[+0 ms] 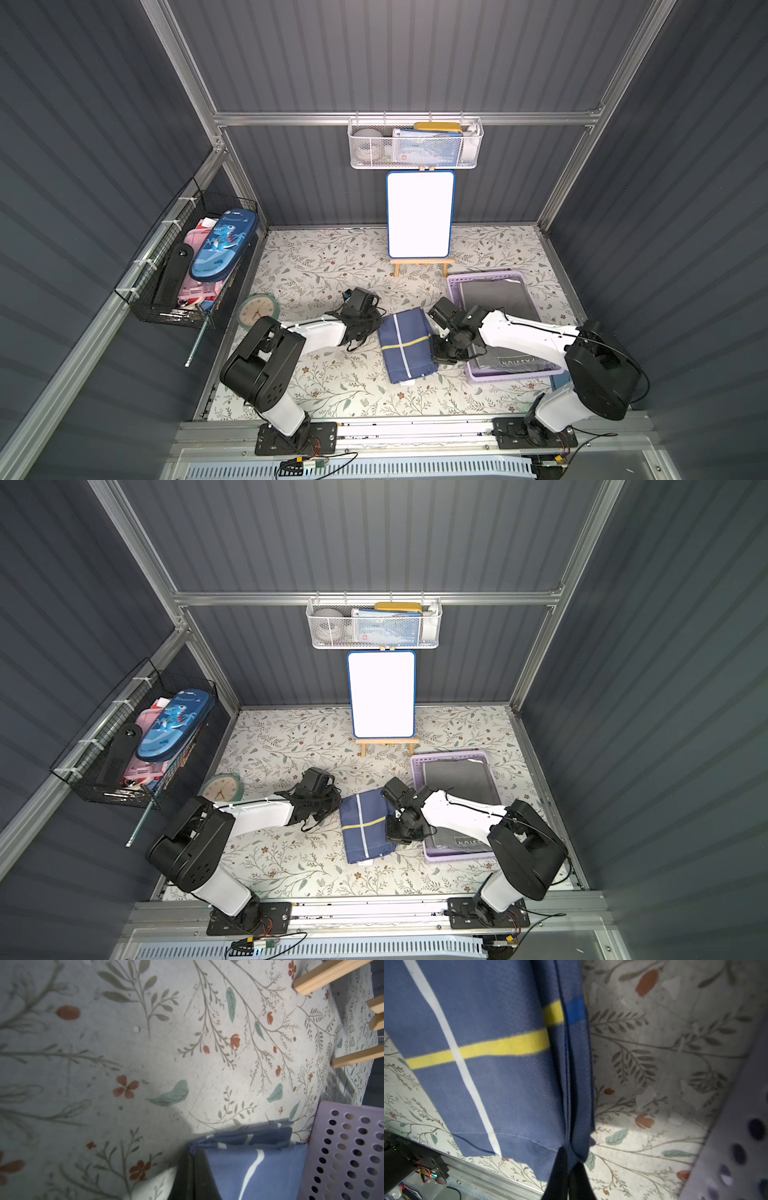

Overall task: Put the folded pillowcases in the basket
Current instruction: Place the pillowcase in the basket.

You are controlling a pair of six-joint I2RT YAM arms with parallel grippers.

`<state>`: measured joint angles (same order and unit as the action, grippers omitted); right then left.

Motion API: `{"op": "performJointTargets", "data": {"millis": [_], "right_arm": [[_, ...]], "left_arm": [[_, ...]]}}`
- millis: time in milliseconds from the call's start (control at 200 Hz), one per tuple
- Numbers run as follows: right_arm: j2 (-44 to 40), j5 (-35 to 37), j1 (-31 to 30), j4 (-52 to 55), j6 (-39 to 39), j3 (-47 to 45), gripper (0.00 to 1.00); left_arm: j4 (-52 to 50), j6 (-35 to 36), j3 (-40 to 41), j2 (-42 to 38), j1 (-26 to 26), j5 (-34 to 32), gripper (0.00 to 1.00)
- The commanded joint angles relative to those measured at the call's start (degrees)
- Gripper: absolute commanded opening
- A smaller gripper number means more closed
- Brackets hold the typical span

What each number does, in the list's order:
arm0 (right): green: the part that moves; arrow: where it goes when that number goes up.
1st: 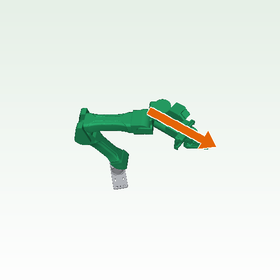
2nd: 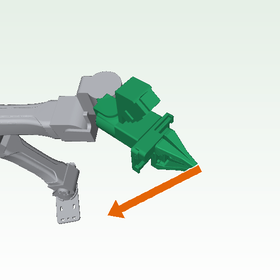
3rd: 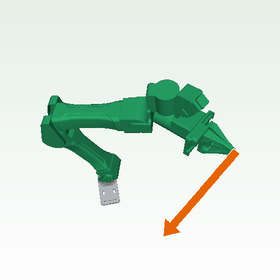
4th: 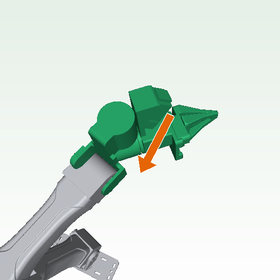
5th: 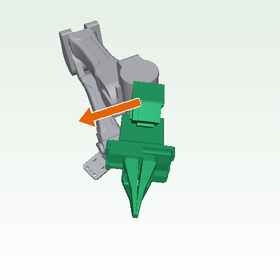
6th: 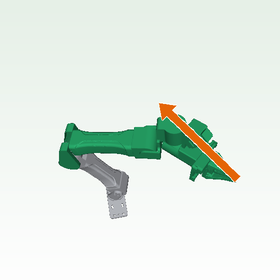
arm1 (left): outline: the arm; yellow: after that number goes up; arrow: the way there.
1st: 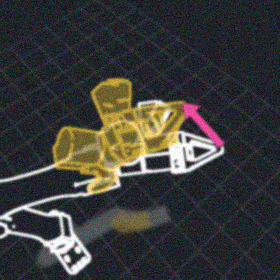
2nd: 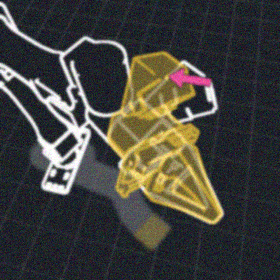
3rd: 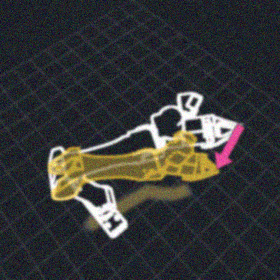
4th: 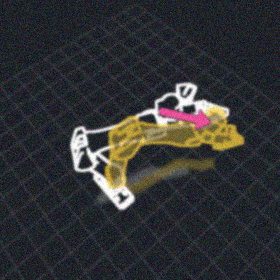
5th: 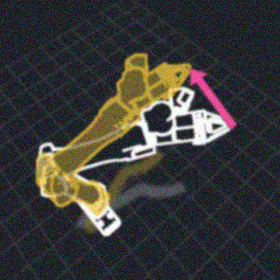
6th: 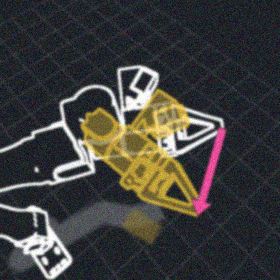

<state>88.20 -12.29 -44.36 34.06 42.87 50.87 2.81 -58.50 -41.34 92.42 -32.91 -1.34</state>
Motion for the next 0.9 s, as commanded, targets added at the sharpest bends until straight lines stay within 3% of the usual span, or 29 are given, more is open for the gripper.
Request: {"op": "performJointTargets", "data": {"millis": [0, 250, 475, 665, 895], "right_arm": [[-3.82, 2.73, -0.29, 0.30, 0.96, 0.14, 0.00], [-12.64, 8.61, -0.29, 7.40, -1.10, 9.18, 0.00], [-19.85, 17.73, 2.87, 20.71, -2.79, 14.83, 0.00], [-30.46, 19.88, 16.05, 29.45, -5.15, 12.22, 0.00], [-35.33, 15.15, 31.66, 33.74, -10.45, 8.26, 0.00]], "left_arm": [[-3.53, 1.27, -1.66, -4.56, 0.12, 0.03, 0.00], [-9.53, 5.82, -15.51, -9.39, 0.06, -0.86, 0.00], [-9.15, 9.95, -30.48, -1.89, -2.56, 2.02, 0.00], [-7.60, 11.34, -43.47, 10.26, -8.93, 3.59, 0.00], [-4.77, 11.37, -53.27, 23.11, -14.85, 7.09, 0.00]]}}
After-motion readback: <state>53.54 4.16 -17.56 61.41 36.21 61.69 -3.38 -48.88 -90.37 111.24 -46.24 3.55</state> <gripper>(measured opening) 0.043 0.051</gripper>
